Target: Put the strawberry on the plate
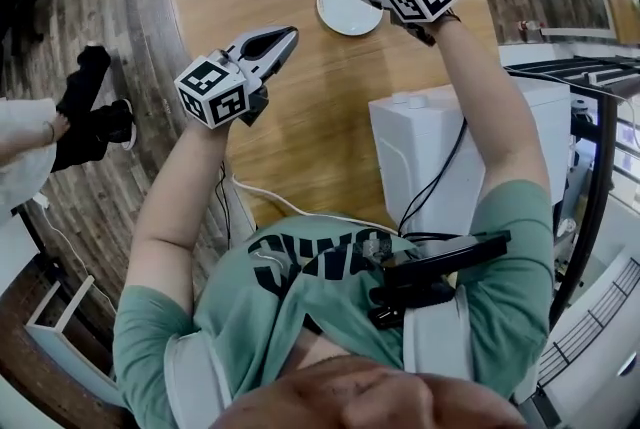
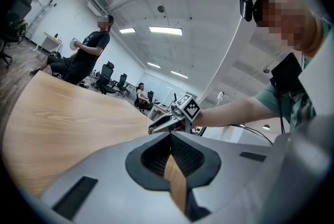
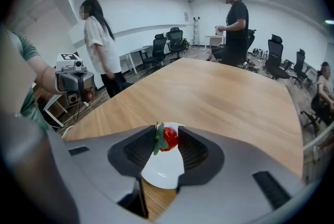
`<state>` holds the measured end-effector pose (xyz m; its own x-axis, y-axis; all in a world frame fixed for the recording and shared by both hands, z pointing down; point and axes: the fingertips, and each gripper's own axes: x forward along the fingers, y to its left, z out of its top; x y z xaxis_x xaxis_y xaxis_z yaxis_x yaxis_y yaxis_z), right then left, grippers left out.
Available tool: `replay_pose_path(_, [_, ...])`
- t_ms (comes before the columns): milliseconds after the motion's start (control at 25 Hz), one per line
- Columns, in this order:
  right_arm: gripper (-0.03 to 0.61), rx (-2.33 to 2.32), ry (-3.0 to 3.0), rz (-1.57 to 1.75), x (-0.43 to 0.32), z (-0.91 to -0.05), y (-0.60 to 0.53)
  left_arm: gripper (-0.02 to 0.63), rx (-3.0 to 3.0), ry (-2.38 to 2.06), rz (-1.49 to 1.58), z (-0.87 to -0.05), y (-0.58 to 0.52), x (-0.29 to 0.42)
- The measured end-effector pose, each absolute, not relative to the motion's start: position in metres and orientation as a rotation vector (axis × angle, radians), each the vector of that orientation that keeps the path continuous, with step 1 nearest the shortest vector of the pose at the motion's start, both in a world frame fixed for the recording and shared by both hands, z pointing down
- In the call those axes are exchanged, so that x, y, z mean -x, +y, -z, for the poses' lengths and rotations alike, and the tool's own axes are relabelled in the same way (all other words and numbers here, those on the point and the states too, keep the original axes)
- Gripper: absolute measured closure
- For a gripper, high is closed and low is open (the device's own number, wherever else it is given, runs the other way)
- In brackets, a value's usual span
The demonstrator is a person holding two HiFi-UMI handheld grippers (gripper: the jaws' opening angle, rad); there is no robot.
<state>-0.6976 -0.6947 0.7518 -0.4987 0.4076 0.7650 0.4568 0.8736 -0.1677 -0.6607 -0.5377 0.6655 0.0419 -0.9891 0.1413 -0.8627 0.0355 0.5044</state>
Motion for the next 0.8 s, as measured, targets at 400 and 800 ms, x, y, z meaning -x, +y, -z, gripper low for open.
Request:
replay_pose_path(400, [0.439, 0.498, -2.094, 0.121, 0.687, -0.795, -0.714, 0.611, -1.858, -1.844, 0.414, -0.677, -0.538, 0.658])
replay_pose_path(800, [0.439, 0.465, -2.113, 0.123, 0.690, -0.798, -0.718, 0.611, -1.856, -1.828, 0.426, -0.684, -0.537, 0.653])
